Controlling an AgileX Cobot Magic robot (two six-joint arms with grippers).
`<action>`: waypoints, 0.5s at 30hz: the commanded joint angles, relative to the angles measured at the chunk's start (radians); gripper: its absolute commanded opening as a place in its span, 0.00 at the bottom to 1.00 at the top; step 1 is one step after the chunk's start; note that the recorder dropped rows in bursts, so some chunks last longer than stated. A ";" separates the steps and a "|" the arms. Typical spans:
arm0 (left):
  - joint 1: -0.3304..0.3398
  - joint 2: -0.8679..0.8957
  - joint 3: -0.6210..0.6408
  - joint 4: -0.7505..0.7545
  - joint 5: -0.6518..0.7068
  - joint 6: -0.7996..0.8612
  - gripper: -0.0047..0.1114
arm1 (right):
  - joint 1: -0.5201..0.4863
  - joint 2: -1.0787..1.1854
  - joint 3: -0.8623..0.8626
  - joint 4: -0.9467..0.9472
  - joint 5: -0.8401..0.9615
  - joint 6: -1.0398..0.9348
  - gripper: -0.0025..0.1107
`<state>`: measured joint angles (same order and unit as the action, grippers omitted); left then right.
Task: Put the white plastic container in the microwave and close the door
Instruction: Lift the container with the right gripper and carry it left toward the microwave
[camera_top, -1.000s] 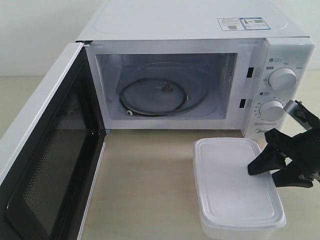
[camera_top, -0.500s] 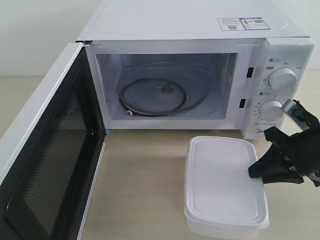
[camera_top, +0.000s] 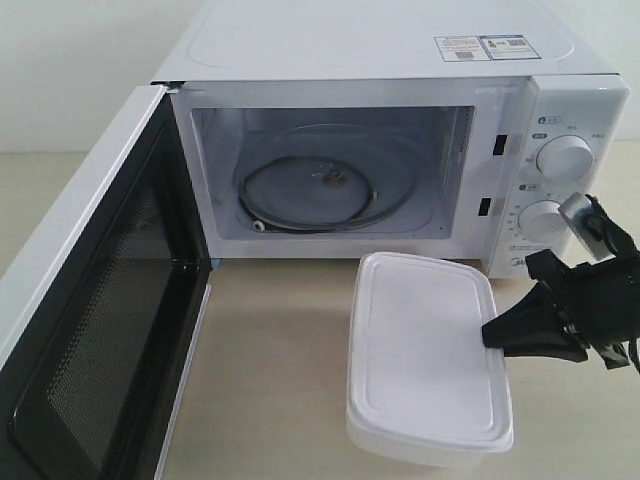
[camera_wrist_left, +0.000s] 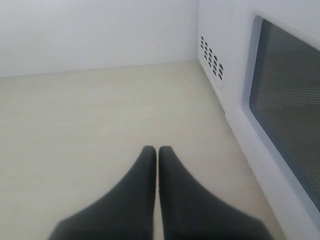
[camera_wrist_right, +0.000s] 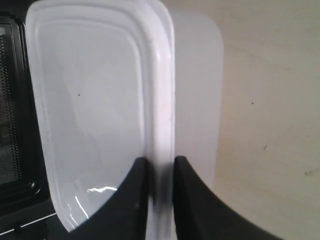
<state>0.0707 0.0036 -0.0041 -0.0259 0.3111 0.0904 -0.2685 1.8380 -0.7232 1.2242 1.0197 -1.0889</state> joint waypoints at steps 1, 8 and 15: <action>0.005 -0.004 0.004 -0.012 -0.001 -0.008 0.07 | 0.005 -0.077 0.014 0.059 0.027 -0.031 0.02; 0.005 -0.004 0.004 -0.012 -0.001 -0.008 0.07 | 0.179 -0.240 0.038 0.187 0.066 -0.099 0.02; 0.005 -0.004 0.004 -0.012 -0.001 -0.008 0.07 | 0.355 -0.405 0.081 0.244 -0.066 -0.069 0.02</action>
<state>0.0707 0.0036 -0.0041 -0.0259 0.3111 0.0904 0.0473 1.4924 -0.6619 1.4344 1.0184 -1.1701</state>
